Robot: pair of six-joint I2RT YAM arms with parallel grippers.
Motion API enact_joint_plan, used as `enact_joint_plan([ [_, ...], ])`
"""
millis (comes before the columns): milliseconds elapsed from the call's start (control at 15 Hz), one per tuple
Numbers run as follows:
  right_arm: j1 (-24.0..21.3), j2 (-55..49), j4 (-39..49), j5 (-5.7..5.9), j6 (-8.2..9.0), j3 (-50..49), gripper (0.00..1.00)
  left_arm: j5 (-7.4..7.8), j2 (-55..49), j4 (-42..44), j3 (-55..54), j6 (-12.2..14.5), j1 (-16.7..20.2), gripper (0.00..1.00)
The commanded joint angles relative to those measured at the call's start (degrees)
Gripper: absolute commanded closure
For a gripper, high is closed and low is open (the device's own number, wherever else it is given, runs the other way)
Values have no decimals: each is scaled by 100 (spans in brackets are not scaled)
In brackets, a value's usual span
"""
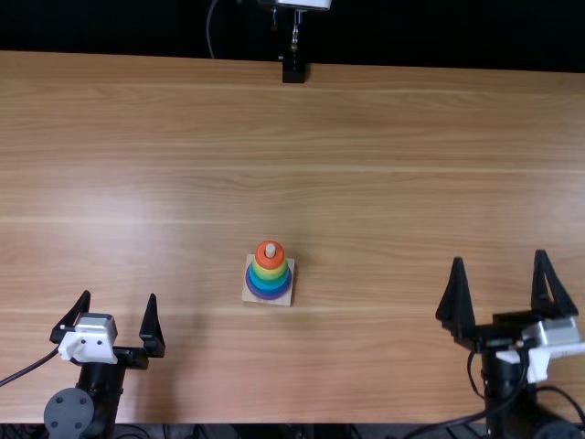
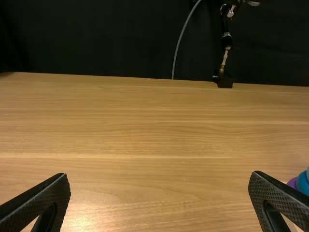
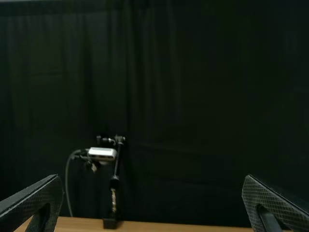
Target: Build the Hanoi tower: stack the rings onto the peg from bottom to top in this color order: purple, dark blue, light blue, dark green, light green, yellow, orange.
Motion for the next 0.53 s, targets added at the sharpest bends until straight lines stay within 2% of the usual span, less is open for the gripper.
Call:
enact_joint_plan([
  [0,-104,-700,69,-42,-53,-526,0,-1,-62,-22,-211,44,70,0],
  [200,-104,-1615,59,-32,-43,-1194,0,-1,-62,-22,-211,44,61,0],
  [467,-210,-1887,59,32,-32,-1687,0,-1,-62,-22,-211,44,70,0],
])
